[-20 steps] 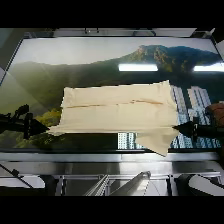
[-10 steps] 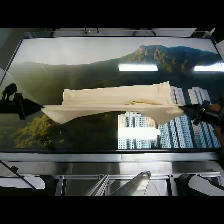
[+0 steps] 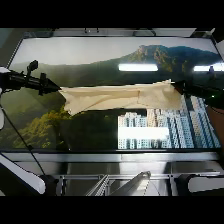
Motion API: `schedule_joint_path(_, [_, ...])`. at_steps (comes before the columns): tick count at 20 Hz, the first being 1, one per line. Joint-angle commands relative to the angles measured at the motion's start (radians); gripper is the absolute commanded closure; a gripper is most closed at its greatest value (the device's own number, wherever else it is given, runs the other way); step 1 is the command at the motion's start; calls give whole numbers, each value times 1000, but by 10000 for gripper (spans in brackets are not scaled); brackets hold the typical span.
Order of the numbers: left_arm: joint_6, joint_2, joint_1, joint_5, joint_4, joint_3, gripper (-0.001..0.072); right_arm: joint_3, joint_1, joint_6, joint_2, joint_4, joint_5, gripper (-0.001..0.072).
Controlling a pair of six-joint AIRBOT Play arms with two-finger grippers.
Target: Fold the shirts.
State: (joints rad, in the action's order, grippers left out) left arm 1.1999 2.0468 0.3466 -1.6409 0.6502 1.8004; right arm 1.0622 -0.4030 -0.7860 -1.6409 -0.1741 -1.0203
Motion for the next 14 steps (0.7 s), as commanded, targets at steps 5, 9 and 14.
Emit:
schedule_joint_path(5, [100, 181, -45, 21, 129, 267, 543, 87, 49, 31, -193, -51, 45, 693])
schedule_joint_path(9, [98, 136, -27, 34, 64, 230, 412, 117, 35, 31, -170, -52, -28, 475])
schedule_joint_path(14, [72, 73, 32, -74, -133, 230, 416, 225, -57, -76, -106, -235, -163, 256])
